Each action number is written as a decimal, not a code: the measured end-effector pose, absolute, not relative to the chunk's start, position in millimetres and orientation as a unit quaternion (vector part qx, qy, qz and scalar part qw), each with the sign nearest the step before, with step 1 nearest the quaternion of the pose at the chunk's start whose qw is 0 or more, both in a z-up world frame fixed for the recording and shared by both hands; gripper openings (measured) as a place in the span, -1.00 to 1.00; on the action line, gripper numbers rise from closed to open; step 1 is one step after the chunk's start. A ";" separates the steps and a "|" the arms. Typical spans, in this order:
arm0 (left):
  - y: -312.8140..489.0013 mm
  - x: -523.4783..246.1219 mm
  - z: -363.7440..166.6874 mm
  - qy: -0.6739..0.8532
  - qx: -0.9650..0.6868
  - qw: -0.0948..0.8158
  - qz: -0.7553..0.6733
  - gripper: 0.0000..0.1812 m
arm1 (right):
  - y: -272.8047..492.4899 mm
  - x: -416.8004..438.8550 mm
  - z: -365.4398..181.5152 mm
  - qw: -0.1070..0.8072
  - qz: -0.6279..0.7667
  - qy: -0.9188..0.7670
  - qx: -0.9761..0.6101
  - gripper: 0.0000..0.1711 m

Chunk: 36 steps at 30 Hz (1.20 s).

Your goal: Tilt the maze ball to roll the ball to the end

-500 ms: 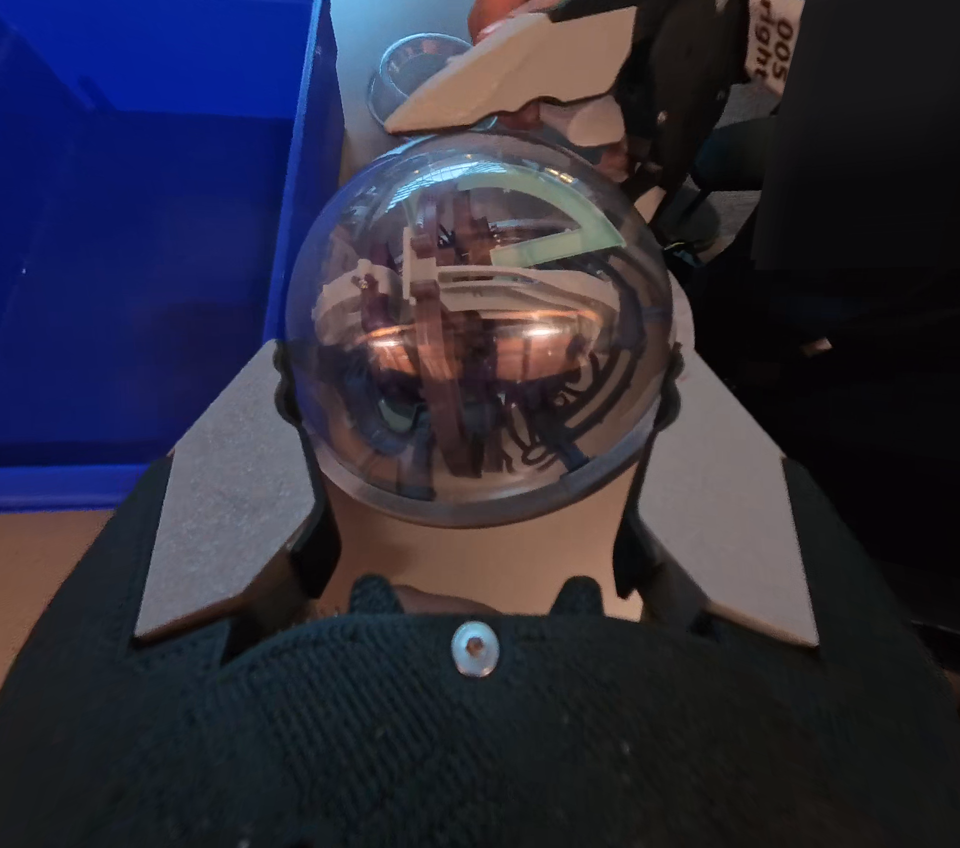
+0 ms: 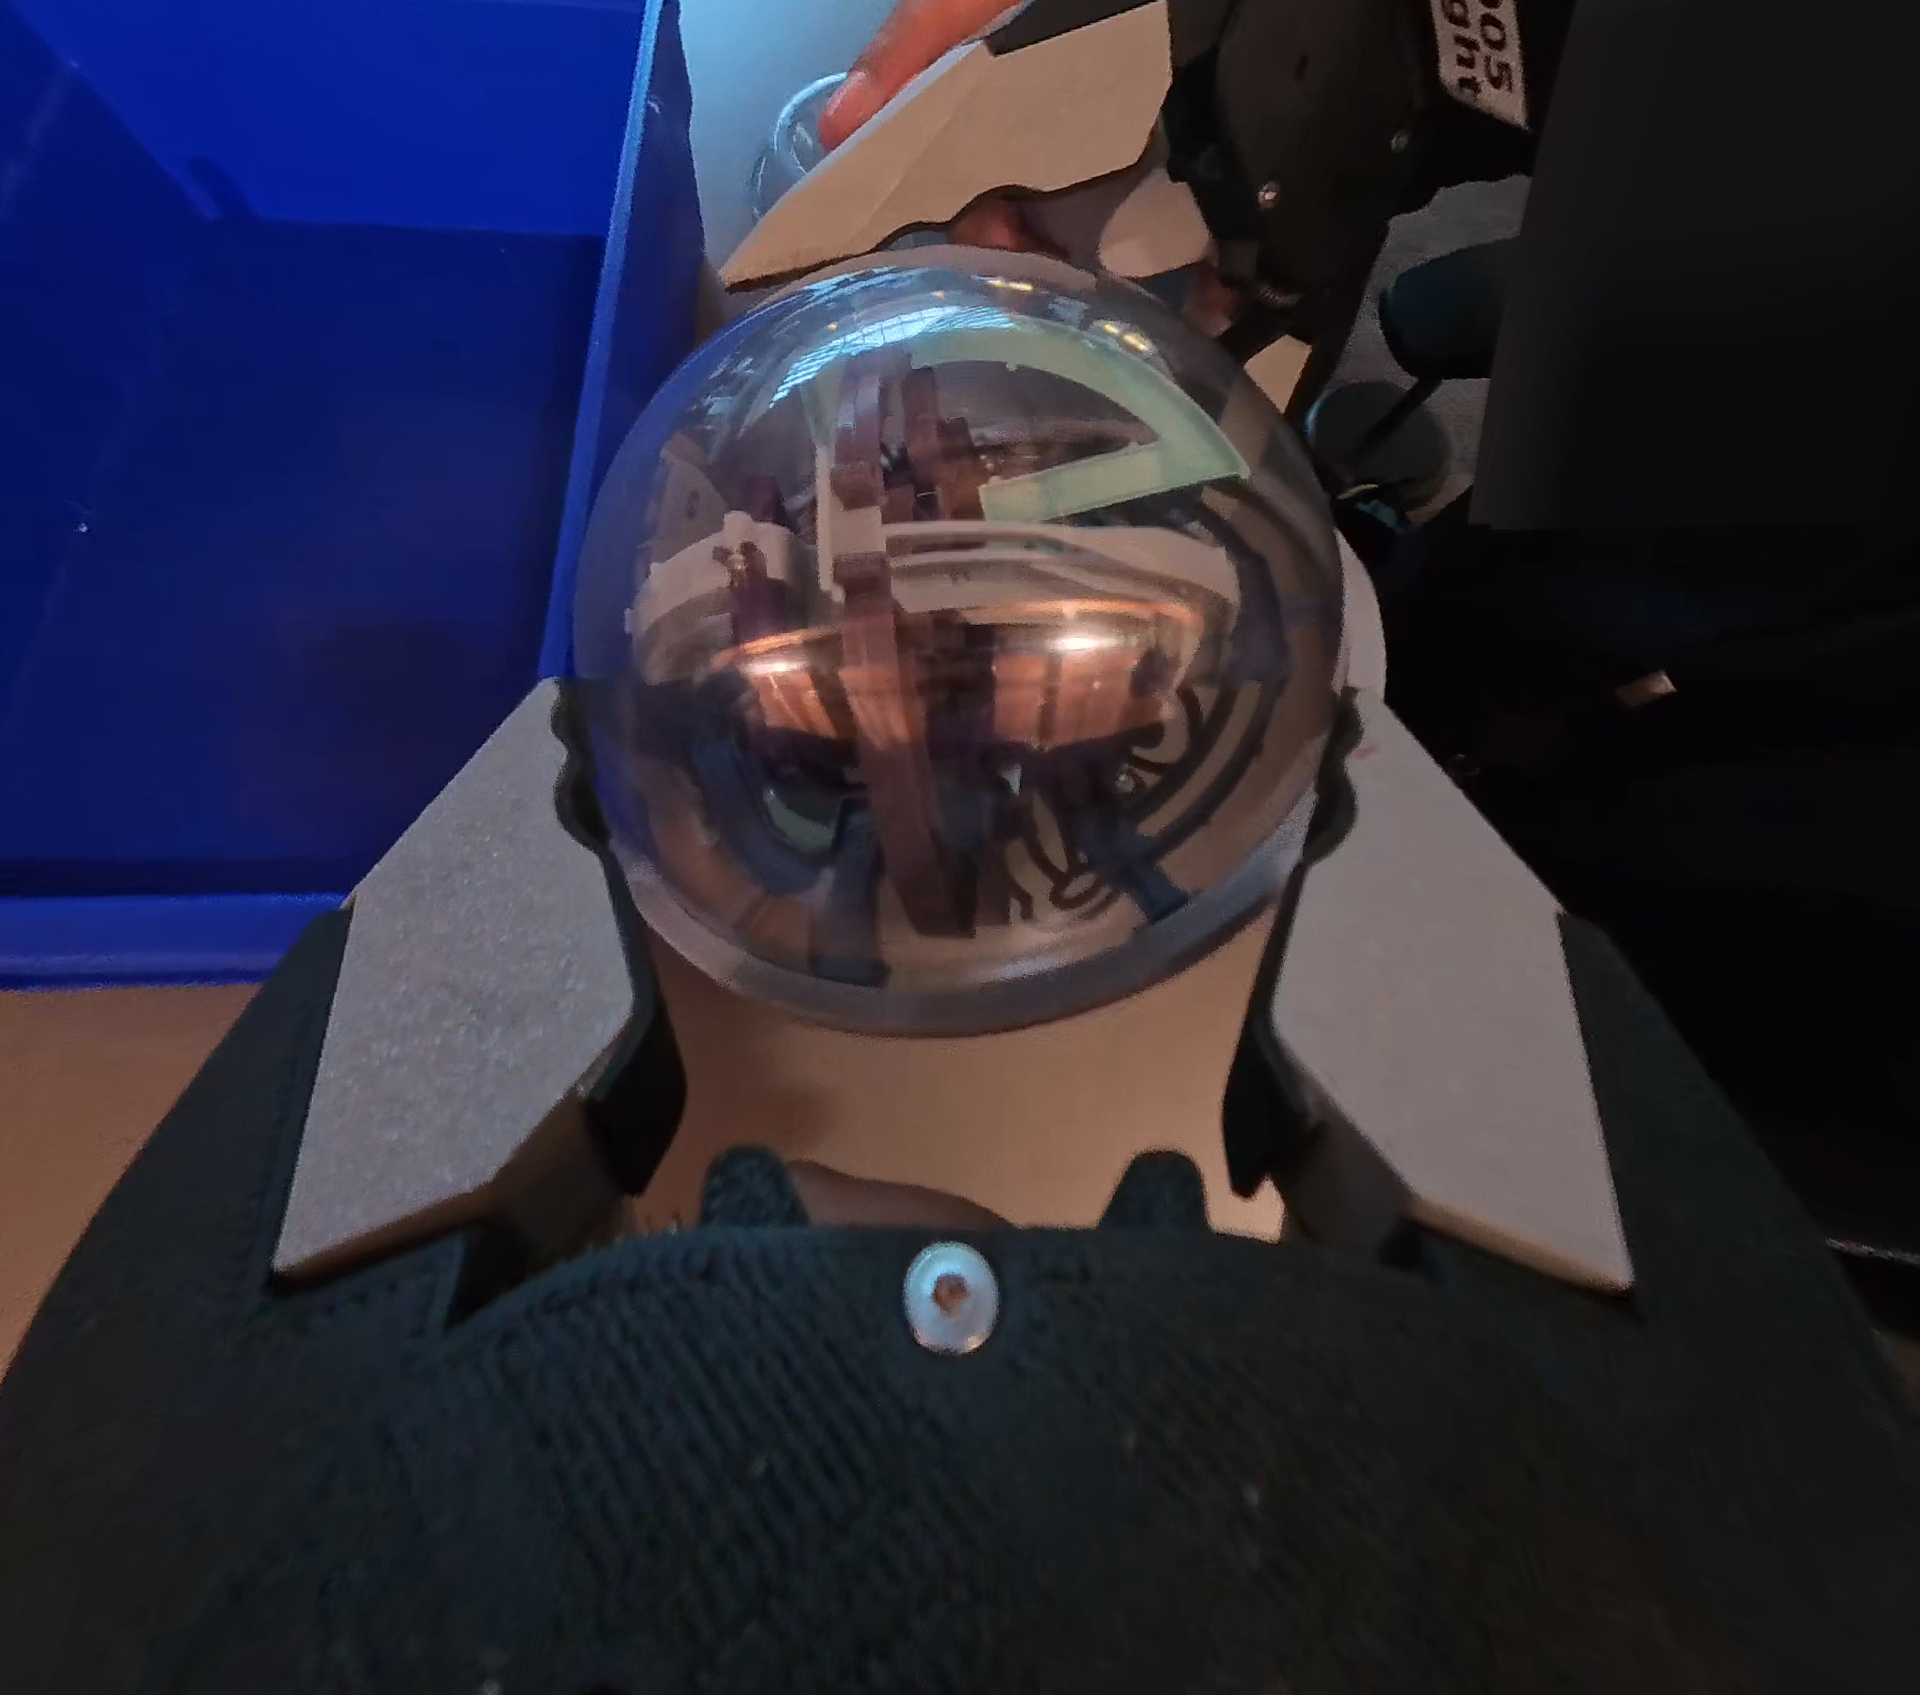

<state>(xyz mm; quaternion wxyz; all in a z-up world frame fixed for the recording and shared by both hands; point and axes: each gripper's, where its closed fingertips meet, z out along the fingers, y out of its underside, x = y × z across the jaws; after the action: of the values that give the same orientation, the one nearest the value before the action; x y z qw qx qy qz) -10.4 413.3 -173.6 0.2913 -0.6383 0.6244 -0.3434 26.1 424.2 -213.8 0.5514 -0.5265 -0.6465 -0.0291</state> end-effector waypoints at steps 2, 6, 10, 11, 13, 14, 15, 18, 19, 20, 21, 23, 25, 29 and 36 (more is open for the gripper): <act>415.4 -14.7 -169.3 0.620 -0.637 0.304 -0.342 0.44 | 426.1 27.8 -215.9 0.544 -0.029 -0.648 -0.532 0.67; 419.5 -30.5 -159.2 0.627 -0.628 0.344 -0.307 0.36 | 425.2 28.2 -217.7 0.541 -0.029 -0.650 -0.533 0.65; 414.7 -49.9 -160.3 0.645 -0.624 0.371 -0.239 0.33 | 421.0 25.6 -218.3 0.541 -0.008 -0.649 -0.535 0.47; 412.8 -54.6 -162.3 0.648 -0.623 0.378 -0.224 0.35 | 420.5 25.3 -218.9 0.542 -0.005 -0.649 -0.534 0.42; 402.1 -59.6 -171.9 0.655 -0.618 0.370 -0.229 0.32 | 418.5 23.4 -220.6 0.543 -0.001 -0.653 -0.528 0.34; 396.0 -59.3 -179.4 0.661 -0.613 0.363 -0.236 0.33 | 416.6 21.6 -222.2 0.541 0.003 -0.657 -0.525 0.27; 395.2 -58.4 -185.6 0.662 -0.614 0.361 -0.233 0.40 | 414.2 19.1 -223.2 0.542 0.007 -0.661 -0.519 0.22; 397.0 -58.3 -189.3 0.657 -0.624 0.348 -0.242 0.41 | 415.0 16.1 -221.2 0.547 0.008 -0.657 -0.519 0.27; 398.2 -58.0 -189.1 0.655 -0.625 0.344 -0.247 0.41 | 415.6 16.1 -221.5 0.543 0.009 -0.655 -0.524 0.27; 399.3 -57.6 -189.0 0.655 -0.626 0.340 -0.252 0.42 | 415.9 16.3 -221.6 0.541 0.010 -0.654 -0.528 0.27; 400.2 -56.9 -188.8 0.655 -0.626 0.336 -0.257 0.42 | 416.2 16.9 -221.9 0.539 0.010 -0.653 -0.532 0.27; 401.5 -55.0 -187.9 0.656 -0.624 0.331 -0.264 0.43 | 416.6 18.7 -222.8 0.538 0.011 -0.648 -0.539 0.26; 402.3 -52.7 -186.7 0.657 -0.621 0.329 -0.273 0.42 | 417.0 21.8 -224.1 0.537 0.010 -0.643 -0.545 0.22; 403.7 -49.4 -182.9 0.654 -0.618 0.332 -0.284 0.42 | 415.2 29.5 -226.9 0.534 0.033 -0.628 -0.565 0.03; 400.9 -48.5 -178.5 0.652 -0.615 0.333 -0.292 0.37 | 411.6 31.6 -235.4 0.519 0.078 -0.614 -0.590 0.19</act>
<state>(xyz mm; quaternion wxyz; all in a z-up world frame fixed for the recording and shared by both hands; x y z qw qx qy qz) -48.5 400.9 -178.5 0.3334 -0.6148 0.6524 -0.2921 31.6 411.6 -235.4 0.5190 -0.5896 -0.6140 0.0780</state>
